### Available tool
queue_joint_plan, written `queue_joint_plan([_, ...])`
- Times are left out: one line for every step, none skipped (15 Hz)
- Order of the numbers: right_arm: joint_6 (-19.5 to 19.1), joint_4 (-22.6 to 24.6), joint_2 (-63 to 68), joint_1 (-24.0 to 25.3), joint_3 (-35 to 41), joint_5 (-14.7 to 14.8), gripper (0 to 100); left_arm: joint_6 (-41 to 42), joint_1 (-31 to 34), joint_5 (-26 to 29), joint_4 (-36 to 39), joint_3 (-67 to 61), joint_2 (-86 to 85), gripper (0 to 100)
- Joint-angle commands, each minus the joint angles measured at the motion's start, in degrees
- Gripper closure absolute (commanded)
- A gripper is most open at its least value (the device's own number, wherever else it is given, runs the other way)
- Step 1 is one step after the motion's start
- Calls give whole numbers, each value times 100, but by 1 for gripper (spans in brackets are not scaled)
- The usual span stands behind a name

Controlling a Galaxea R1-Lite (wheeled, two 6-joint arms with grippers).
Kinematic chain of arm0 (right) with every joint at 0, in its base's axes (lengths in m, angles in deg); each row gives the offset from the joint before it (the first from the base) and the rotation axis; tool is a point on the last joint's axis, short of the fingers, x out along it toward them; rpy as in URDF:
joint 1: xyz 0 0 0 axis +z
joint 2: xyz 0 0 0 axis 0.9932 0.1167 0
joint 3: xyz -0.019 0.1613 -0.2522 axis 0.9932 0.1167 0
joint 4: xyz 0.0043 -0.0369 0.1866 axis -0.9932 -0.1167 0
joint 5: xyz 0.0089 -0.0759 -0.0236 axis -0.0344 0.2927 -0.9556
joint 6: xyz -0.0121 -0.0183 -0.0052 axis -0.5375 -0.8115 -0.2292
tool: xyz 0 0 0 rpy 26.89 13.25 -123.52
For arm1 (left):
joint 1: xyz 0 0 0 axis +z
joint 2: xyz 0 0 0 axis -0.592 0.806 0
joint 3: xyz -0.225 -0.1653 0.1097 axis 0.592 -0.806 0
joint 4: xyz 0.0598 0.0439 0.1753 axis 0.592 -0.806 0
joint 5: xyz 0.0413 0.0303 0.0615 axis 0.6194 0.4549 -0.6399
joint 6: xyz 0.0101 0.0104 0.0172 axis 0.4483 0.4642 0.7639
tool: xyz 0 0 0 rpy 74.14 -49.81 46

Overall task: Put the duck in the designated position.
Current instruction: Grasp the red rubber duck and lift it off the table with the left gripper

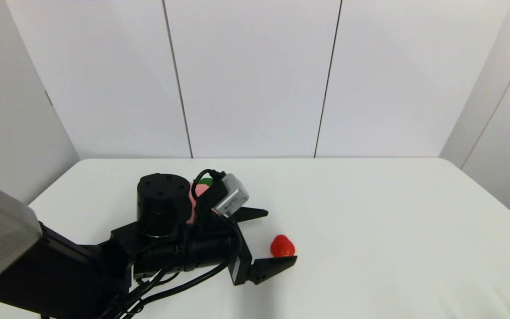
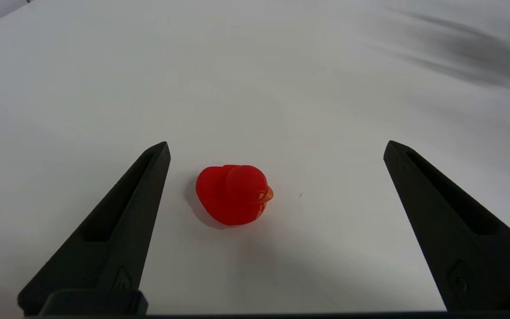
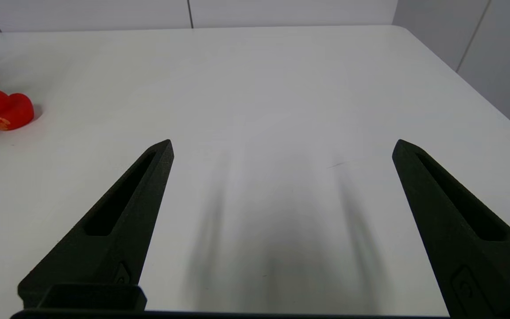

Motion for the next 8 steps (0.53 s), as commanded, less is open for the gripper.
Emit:
queue_joint_plan([-1, 2, 7, 1, 0, -2, 0, 416, 31, 12, 289, -28, 546, 0])
queue_joint_plan([-1, 2, 7, -8, 0, -2, 0, 503, 31, 12, 377, -54, 696, 0])
queue_joint_plan([-1, 2, 7, 1, 0, -2, 0, 591, 31, 12, 465, -54, 819, 0])
queue_joint_plan([-1, 2, 7, 1, 0, -2, 0, 618, 31, 3, 508, -45, 915, 0])
queue_joint_plan([-1, 11, 7, 1, 0, -2, 0, 618, 31, 3, 544, -54, 977, 0])
queue_joint_plan([-1, 2, 7, 1, 0, -2, 0, 618, 40, 3, 588, -54, 1056, 0])
queue_joint_plan([-1, 2, 7, 1, 0, -2, 0, 618, 40, 3, 649, -45, 1161, 0])
queue_joint_plan([-1, 2, 7, 1, 0, -2, 0, 618, 48, 3, 711, -19, 1249, 0])
